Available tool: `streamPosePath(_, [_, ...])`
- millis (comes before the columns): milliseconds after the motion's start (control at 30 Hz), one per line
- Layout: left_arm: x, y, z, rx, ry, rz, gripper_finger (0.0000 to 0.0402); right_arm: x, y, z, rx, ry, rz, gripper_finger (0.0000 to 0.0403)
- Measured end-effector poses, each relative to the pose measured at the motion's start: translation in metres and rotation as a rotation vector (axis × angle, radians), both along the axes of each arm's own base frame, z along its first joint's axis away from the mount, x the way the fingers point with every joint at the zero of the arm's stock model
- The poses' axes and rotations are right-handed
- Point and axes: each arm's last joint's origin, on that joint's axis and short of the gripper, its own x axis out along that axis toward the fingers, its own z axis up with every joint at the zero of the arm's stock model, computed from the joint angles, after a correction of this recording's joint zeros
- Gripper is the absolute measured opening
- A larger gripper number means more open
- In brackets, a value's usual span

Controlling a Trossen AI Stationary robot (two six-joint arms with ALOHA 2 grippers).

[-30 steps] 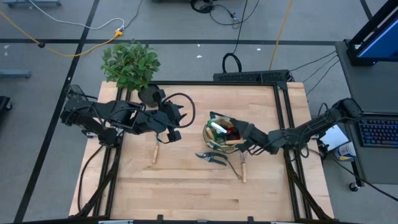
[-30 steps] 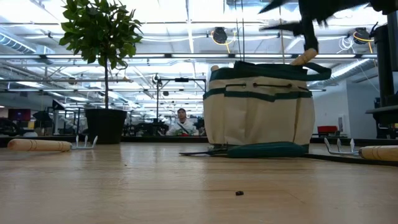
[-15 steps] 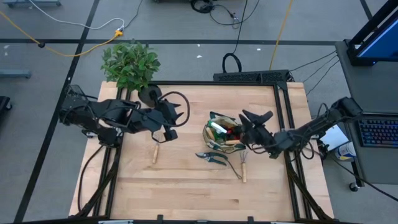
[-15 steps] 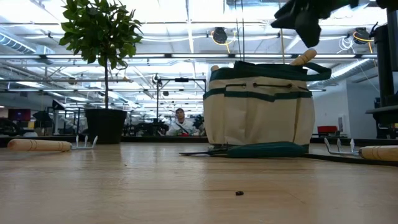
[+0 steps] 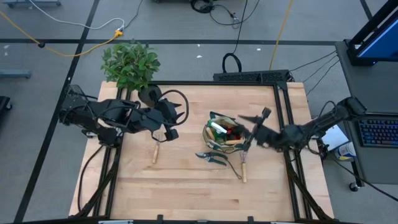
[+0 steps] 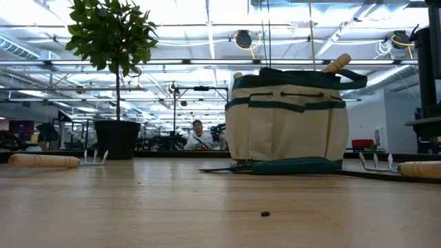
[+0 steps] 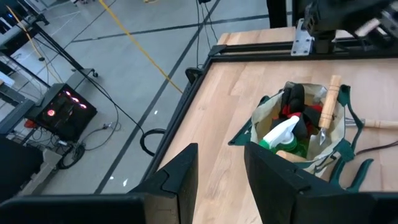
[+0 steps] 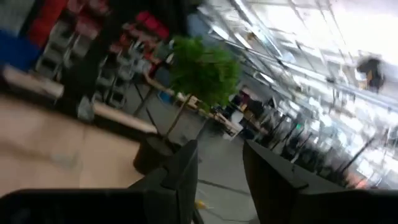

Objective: Pick & Place Garden tools in Gardening bag
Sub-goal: Put the trowel into the gardening bag

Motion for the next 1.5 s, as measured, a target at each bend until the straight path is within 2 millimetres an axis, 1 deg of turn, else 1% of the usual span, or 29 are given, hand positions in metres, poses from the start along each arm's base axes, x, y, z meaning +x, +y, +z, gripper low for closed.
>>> streamPosePath(100, [0.0,0.0,0.0,0.0,0.0,0.0,0.0136,-0.005,-0.014,0.002,0.165,-0.063,-0.014,0.012])
streamPosePath(133, [0.0,0.0,0.0,0.0,0.001,0.0,0.0136,-0.006,-0.016,0.001,0.23,-0.068,0.027,0.012])
streamPosePath(167, [0.0,0.0,0.0,-0.001,0.002,0.0,0.0136,-0.007,-0.016,-0.002,0.295,-0.056,0.107,0.012])
streamPosePath(300, [-0.001,0.0,-0.001,0.003,0.015,-0.001,0.0136,-0.013,-0.007,-0.012,0.571,0.071,0.515,0.0123])
streamPosePath(367, [-0.001,0.0,-0.002,0.006,0.023,-0.001,0.0136,-0.016,-0.003,-0.016,0.703,0.121,0.614,0.013])
streamPosePath(400, [-0.001,0.0,-0.002,0.006,0.025,-0.001,0.0136,-0.017,-0.001,-0.018,0.735,0.147,0.631,0.0135])
streamPosePath(467, [-0.002,0.0,-0.002,0.008,0.031,-0.001,0.0136,-0.02,0.001,-0.024,0.742,0.211,0.608,0.0149])
streamPosePath(633, [-0.002,0.0,-0.002,0.003,0.027,0.002,0.0136,-0.025,-0.001,-0.04,0.697,0.328,0.404,0.0196])
streamPosePath(733, [-0.002,0.0,-0.002,-0.001,0.027,0.001,0.0136,-0.031,-0.003,-0.049,0.67,0.42,0.348,0.0219])
streamPosePath(800, [-0.002,0.0,-0.002,-0.003,0.027,0.0,0.0136,-0.035,-0.004,-0.053,0.66,0.474,0.327,0.0227])
streamPosePath(900, [-0.002,0.0,-0.002,-0.003,0.027,0.0,0.0136,-0.039,-0.006,-0.054,0.662,0.498,0.301,0.0229])
streamPosePath(1033, [-0.002,0.0,-0.002,-0.003,0.026,0.0,0.0136,-0.041,-0.011,-0.056,0.6,0.487,0.192,0.0211])
streamPosePath(1133, [-0.002,0.0,-0.002,-0.003,0.025,0.0,0.0136,-0.042,-0.011,-0.059,0.594,0.527,0.189,0.0186])
streamPosePath(1267, [-0.001,0.0,-0.002,-0.004,0.026,-0.001,0.0136,-0.041,-0.009,-0.059,0.626,0.539,0.238,0.0138])
streamPosePath(1433, [-0.001,0.0,-0.002,-0.004,0.024,-0.002,0.0136,-0.036,-0.011,-0.061,0.624,0.542,0.219,0.0069])
streamPosePath(1467, [-0.001,0.0,-0.002,-0.004,0.024,-0.002,0.0136,-0.034,-0.012,-0.063,0.623,0.544,0.209,0.0058])
streamPosePath(1500, [-0.001,0.0,-0.002,-0.004,0.024,-0.002,0.0136,-0.032,-0.013,-0.064,0.619,0.555,0.197,0.0055])
